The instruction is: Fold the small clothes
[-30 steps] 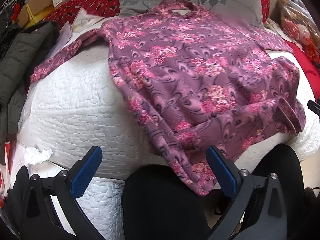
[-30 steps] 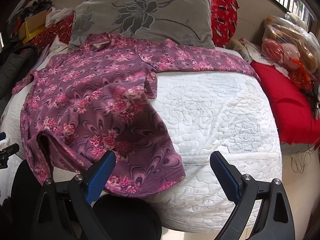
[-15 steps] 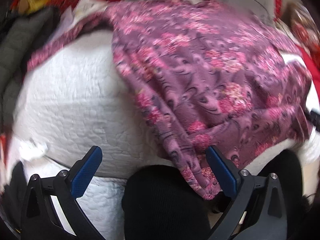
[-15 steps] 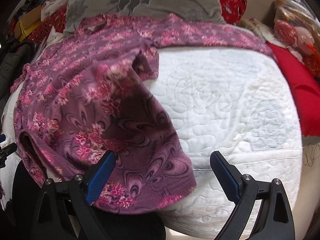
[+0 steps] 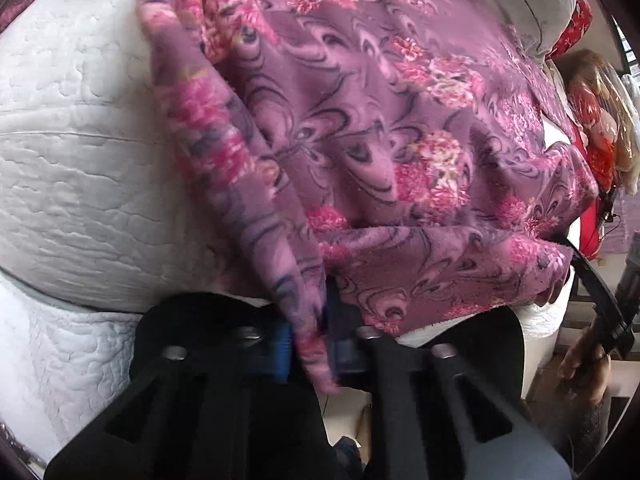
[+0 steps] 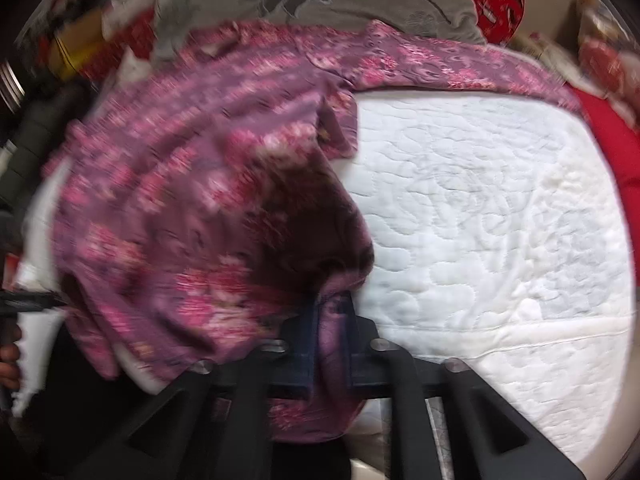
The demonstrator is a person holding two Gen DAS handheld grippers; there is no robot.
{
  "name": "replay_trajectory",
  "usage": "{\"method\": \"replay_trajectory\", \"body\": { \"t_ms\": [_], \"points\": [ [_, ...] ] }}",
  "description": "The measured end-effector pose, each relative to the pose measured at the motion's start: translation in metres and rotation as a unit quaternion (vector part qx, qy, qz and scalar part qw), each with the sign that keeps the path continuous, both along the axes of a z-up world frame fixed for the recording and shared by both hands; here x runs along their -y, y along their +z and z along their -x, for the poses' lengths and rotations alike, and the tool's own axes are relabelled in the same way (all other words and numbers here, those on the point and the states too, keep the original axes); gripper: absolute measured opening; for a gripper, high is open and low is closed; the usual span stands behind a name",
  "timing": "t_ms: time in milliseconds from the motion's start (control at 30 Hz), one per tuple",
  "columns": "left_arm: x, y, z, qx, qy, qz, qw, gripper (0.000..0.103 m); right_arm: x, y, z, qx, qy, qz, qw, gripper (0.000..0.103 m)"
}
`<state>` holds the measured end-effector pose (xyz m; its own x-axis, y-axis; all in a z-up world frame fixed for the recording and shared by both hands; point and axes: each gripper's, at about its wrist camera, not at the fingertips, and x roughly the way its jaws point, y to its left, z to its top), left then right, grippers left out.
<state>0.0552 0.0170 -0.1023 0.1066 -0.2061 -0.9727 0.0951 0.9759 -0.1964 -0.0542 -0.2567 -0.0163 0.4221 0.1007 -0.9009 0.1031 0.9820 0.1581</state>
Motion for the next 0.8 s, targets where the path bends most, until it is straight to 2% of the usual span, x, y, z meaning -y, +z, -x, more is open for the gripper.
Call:
{"method": "replay_trajectory", "body": {
  "t_ms": [100, 267, 333, 367, 467, 567, 667, 733, 800],
  "points": [
    [-0.006, 0.013, 0.016, 0.026, -0.004, 0.002, 0.9996, 0.007, 0.003, 0.021, 0.013, 0.043, 0.0, -0.025, 0.999, 0.009],
    [-0.037, 0.06, 0.043, 0.067, 0.012, 0.033, 0.9972, 0.005, 0.008, 0.059, 0.041, 0.088, 0.001, -0.073, 0.993, 0.008],
    [-0.053, 0.068, 0.053, 0.07, 0.02, 0.043, 0.9965, 0.005, 0.005, 0.071, 0.056, 0.101, 0.007, -0.087, 0.991, 0.008],
    [-0.057, 0.086, 0.034, 0.065, 0.023, 0.05, 0.9964, 0.005, 0.003, 0.078, 0.062, 0.108, 0.009, -0.097, 0.989, 0.008],
    [-0.069, 0.096, 0.032, 0.052, 0.028, 0.038, 0.9975, 0.005, -0.005, 0.089, 0.087, 0.116, 0.02, -0.11, 0.987, 0.008],
    [-0.076, 0.08, 0.04, 0.027, 0.029, 0.006, 0.9992, 0.005, -0.007, 0.082, 0.103, 0.103, 0.02, -0.116, 0.988, 0.008],
    [-0.082, 0.046, 0.035, -0.01, 0.046, -0.032, 0.9984, 0.005, -0.002, 0.051, 0.108, 0.054, 0.002, -0.118, 0.992, 0.007],
    [-0.09, 0.031, 0.034, -0.027, 0.06, -0.037, 0.9971, 0.005, 0.003, 0.021, 0.104, 0.01, -0.017, -0.104, 0.994, 0.007],
    [-0.095, 0.031, 0.031, -0.025, 0.071, -0.019, 0.997, 0.005, 0.01, 0.001, 0.1, -0.025, -0.039, -0.1, 0.994, 0.007]
  ]
}}
